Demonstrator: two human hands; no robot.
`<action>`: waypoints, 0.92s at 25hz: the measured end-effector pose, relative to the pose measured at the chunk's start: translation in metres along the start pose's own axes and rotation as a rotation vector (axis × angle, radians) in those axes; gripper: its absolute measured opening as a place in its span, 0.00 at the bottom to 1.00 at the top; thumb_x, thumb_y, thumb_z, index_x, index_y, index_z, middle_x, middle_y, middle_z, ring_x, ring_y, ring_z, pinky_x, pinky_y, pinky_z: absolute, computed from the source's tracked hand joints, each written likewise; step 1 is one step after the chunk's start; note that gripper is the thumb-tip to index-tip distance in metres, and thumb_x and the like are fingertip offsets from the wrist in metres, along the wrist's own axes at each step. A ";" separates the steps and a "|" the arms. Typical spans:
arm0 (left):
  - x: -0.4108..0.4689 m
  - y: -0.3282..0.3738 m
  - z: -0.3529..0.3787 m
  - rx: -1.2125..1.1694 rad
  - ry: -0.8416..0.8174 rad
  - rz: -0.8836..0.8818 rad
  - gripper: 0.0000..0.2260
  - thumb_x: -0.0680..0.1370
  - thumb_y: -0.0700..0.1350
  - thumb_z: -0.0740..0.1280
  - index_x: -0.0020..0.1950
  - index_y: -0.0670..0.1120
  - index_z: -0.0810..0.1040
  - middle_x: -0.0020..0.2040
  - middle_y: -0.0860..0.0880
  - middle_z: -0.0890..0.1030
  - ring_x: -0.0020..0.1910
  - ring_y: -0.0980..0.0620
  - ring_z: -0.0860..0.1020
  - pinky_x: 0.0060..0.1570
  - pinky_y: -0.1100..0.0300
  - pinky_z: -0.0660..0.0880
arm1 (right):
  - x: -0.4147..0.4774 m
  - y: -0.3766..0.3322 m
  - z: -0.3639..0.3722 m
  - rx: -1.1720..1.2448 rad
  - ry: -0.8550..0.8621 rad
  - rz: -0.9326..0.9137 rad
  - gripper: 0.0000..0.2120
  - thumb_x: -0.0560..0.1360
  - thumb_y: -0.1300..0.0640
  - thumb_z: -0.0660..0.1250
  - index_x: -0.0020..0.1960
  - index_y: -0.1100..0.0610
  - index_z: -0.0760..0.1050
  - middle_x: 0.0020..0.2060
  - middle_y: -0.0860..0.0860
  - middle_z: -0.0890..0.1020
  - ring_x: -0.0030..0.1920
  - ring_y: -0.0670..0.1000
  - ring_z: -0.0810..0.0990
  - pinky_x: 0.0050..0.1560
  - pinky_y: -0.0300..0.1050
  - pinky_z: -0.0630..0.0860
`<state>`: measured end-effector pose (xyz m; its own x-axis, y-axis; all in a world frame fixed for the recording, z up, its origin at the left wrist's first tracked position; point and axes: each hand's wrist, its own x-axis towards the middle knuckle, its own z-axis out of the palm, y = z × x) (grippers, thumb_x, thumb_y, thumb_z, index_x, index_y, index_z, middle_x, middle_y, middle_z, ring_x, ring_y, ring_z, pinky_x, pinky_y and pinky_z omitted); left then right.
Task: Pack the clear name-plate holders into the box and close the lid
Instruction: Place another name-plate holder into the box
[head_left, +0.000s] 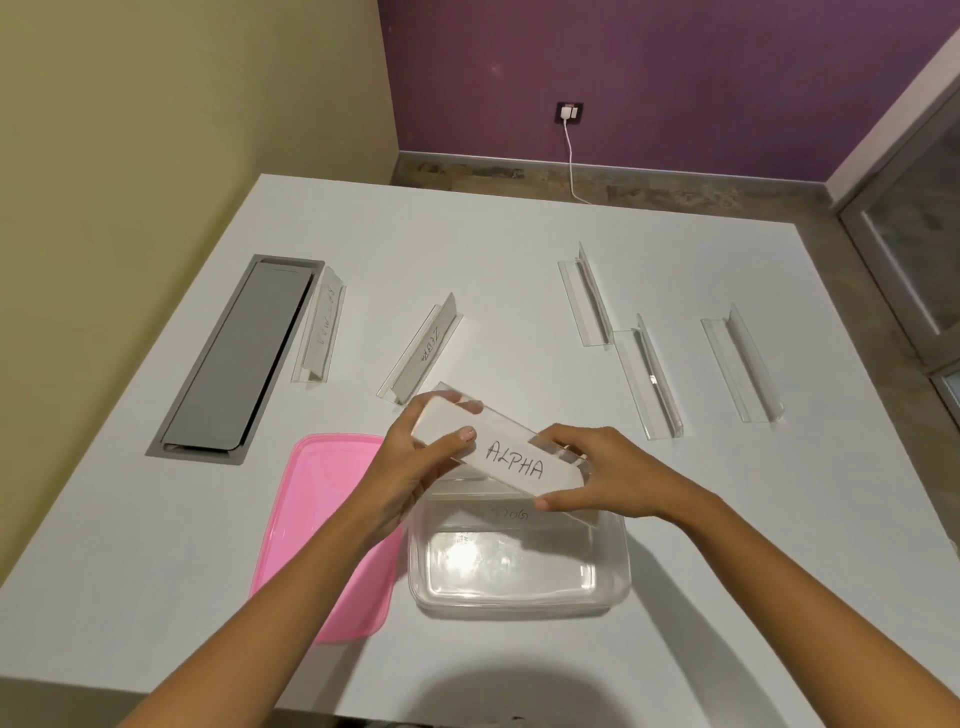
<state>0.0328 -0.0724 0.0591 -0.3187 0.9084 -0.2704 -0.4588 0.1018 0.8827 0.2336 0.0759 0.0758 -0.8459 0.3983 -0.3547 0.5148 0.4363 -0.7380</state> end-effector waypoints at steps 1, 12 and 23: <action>-0.003 -0.002 -0.006 0.072 0.041 0.027 0.23 0.69 0.42 0.75 0.61 0.47 0.72 0.59 0.48 0.81 0.58 0.46 0.79 0.56 0.53 0.79 | -0.002 0.003 0.001 -0.083 0.008 0.007 0.27 0.63 0.43 0.77 0.59 0.41 0.72 0.54 0.40 0.80 0.53 0.44 0.78 0.51 0.42 0.78; -0.023 -0.049 -0.014 1.481 0.043 0.354 0.16 0.69 0.39 0.75 0.55 0.45 0.79 0.51 0.49 0.82 0.48 0.48 0.80 0.39 0.55 0.79 | 0.004 0.038 0.046 -0.612 0.078 0.021 0.29 0.68 0.50 0.74 0.65 0.51 0.67 0.60 0.49 0.76 0.58 0.54 0.75 0.52 0.48 0.72; -0.004 -0.058 0.004 1.781 0.021 0.216 0.10 0.66 0.37 0.73 0.45 0.43 0.79 0.40 0.47 0.82 0.39 0.44 0.78 0.47 0.54 0.73 | 0.011 0.054 0.073 -0.636 0.133 -0.005 0.25 0.72 0.59 0.68 0.68 0.56 0.67 0.61 0.53 0.77 0.55 0.56 0.76 0.48 0.48 0.74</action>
<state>0.0640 -0.0802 0.0104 -0.2621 0.9601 -0.0977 0.9386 0.2771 0.2054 0.2413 0.0445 -0.0100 -0.8449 0.4738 -0.2483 0.5276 0.8147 -0.2407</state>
